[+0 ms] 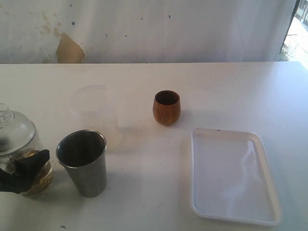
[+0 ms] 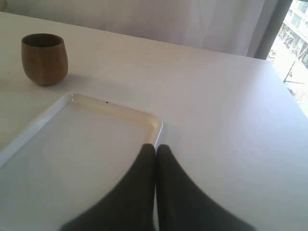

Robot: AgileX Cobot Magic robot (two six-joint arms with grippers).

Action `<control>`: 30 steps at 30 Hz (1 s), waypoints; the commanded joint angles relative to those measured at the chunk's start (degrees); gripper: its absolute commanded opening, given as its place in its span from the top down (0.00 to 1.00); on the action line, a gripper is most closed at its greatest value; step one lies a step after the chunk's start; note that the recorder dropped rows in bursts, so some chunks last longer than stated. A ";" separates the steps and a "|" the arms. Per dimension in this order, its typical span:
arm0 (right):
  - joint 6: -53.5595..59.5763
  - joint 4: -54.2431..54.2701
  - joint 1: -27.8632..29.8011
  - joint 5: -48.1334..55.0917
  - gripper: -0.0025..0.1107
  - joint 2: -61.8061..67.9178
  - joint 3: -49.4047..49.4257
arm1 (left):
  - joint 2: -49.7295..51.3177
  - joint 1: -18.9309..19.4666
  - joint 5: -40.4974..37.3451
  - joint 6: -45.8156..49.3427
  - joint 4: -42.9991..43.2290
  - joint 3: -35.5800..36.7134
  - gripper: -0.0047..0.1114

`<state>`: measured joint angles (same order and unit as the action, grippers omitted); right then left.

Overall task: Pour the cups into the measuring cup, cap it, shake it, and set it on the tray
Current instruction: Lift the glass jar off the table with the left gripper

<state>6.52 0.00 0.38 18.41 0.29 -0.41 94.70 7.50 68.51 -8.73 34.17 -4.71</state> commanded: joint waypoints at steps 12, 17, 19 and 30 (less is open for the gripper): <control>0.15 0.00 0.32 -0.46 0.98 -0.29 0.41 | 0.26 -0.21 1.45 0.27 3.99 -0.94 0.06; 0.15 0.00 0.32 -0.46 0.98 -0.29 0.41 | 0.26 -0.21 -2.80 -5.33 7.05 -4.92 0.09; 0.15 0.00 0.32 -0.46 0.98 -0.29 0.41 | 0.26 -0.21 -2.80 -5.54 7.88 -5.14 0.23; 0.15 0.00 0.32 -0.46 0.98 -0.29 0.41 | 0.26 -0.21 -8.99 -7.34 9.36 -5.14 0.96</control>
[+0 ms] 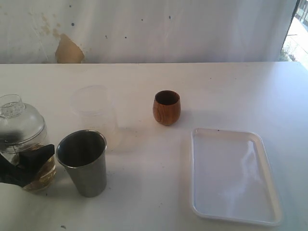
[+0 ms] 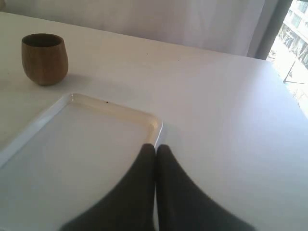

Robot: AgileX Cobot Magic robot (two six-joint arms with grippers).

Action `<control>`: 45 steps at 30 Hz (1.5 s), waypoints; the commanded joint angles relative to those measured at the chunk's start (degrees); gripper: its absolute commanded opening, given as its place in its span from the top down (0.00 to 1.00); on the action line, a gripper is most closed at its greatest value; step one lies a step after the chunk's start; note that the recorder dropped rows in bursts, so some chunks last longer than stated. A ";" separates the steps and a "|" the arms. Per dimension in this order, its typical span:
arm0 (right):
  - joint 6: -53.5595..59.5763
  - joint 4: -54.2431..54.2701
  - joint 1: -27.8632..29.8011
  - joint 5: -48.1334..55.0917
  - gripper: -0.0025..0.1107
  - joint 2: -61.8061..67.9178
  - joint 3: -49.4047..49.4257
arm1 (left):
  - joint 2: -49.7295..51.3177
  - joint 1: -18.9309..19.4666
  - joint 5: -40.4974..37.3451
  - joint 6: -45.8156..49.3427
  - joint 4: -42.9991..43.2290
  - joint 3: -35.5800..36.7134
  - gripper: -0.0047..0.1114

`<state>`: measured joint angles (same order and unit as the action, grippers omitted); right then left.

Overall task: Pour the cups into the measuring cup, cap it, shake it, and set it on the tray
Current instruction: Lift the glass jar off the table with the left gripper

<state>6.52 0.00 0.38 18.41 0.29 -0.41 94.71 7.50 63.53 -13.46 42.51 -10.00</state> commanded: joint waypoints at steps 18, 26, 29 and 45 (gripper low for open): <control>0.15 0.00 0.32 -0.46 0.98 -0.29 0.41 | -14.64 -0.35 -3.27 -11.00 -12.06 -4.75 0.96; 0.15 0.00 0.32 -0.46 0.98 -0.29 0.41 | -18.41 -5.23 -9.82 -8.22 -7.70 -9.45 0.96; 0.15 0.00 0.21 -0.46 0.98 -0.29 0.41 | -18.89 -8.17 -16.46 -0.53 -28.91 -11.35 0.96; 0.15 0.00 0.20 -0.48 0.98 -0.29 0.41 | -30.11 -15.30 -39.71 11.10 -48.71 -20.89 0.96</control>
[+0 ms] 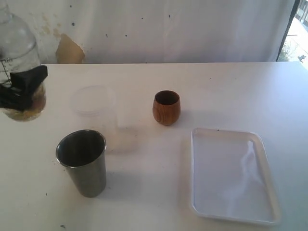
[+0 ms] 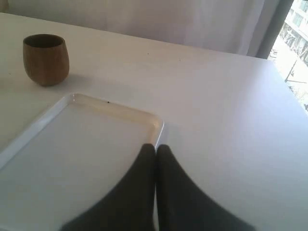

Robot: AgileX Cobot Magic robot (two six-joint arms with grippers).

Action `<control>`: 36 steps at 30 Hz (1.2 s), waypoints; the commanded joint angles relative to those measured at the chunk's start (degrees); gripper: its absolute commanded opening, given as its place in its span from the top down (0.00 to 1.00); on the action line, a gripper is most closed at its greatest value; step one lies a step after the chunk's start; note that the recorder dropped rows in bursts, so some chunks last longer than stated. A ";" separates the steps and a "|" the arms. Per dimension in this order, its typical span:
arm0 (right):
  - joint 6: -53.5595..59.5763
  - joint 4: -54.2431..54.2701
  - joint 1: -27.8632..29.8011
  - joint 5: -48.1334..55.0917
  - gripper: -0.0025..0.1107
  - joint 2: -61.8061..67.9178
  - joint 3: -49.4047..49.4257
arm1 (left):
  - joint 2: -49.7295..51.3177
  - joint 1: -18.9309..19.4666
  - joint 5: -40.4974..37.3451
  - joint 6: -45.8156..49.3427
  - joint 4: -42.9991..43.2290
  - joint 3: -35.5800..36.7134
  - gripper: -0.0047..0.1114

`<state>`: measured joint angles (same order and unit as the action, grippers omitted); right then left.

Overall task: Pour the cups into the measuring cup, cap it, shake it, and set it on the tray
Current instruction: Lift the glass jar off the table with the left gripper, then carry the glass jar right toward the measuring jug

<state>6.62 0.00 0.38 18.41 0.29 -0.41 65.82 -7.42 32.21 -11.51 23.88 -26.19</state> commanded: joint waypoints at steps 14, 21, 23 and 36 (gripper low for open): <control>0.05 0.40 0.20 -0.35 0.98 -0.29 0.41 | -3.53 -10.24 -12.96 3.63 -23.37 -10.19 0.96; 0.05 0.00 0.20 -0.21 0.98 -0.29 0.41 | -2.24 -11.38 -14.11 11.15 -32.18 -11.15 0.96; 0.05 0.00 0.20 0.47 0.98 -0.29 0.41 | -3.53 -14.51 -15.65 11.15 -17.71 -10.61 0.96; -0.31 0.40 0.20 1.18 0.98 -0.29 0.41 | -2.92 -10.01 -12.38 1.49 -15.11 -9.08 0.96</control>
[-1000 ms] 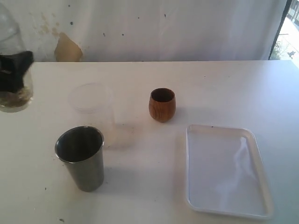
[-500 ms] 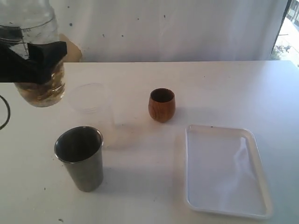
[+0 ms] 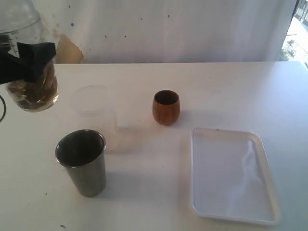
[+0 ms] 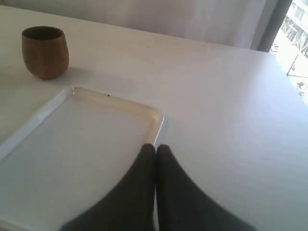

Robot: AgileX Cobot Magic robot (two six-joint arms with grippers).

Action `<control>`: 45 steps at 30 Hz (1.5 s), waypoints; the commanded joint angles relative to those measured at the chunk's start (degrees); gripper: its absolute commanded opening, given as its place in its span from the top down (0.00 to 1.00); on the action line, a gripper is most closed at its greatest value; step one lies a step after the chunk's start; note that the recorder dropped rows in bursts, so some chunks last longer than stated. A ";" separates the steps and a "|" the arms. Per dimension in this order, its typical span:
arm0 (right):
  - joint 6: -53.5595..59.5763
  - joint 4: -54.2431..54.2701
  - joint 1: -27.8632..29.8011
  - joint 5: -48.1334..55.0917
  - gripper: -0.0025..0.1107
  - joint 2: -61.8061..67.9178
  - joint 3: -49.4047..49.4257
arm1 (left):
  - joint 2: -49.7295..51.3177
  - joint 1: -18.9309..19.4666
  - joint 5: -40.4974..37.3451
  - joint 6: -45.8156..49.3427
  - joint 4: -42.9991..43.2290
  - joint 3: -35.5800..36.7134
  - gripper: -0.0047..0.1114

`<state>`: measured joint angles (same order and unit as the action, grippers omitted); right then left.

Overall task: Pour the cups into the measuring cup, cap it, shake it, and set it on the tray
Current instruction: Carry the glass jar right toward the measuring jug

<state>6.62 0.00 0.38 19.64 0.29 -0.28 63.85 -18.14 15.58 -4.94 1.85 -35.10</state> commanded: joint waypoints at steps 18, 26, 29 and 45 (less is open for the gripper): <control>-0.56 0.40 0.20 -0.04 0.98 -0.29 0.28 | 2.91 9.77 5.85 -14.25 1.73 0.00 0.96; -0.81 0.48 0.20 -0.04 0.98 -0.29 0.28 | 1.84 9.57 6.56 -16.12 13.70 -0.17 0.96; -0.81 0.49 0.20 -0.15 0.98 -0.29 0.28 | 2.03 6.20 4.10 -12.29 20.34 -1.19 0.96; -0.81 0.40 0.20 -0.42 0.98 -0.29 0.28 | 3.43 5.51 3.35 -7.48 -1.27 -2.69 0.96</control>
<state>6.02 0.75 0.42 19.73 0.00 -0.28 67.44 -15.01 13.94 -11.94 11.57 -37.25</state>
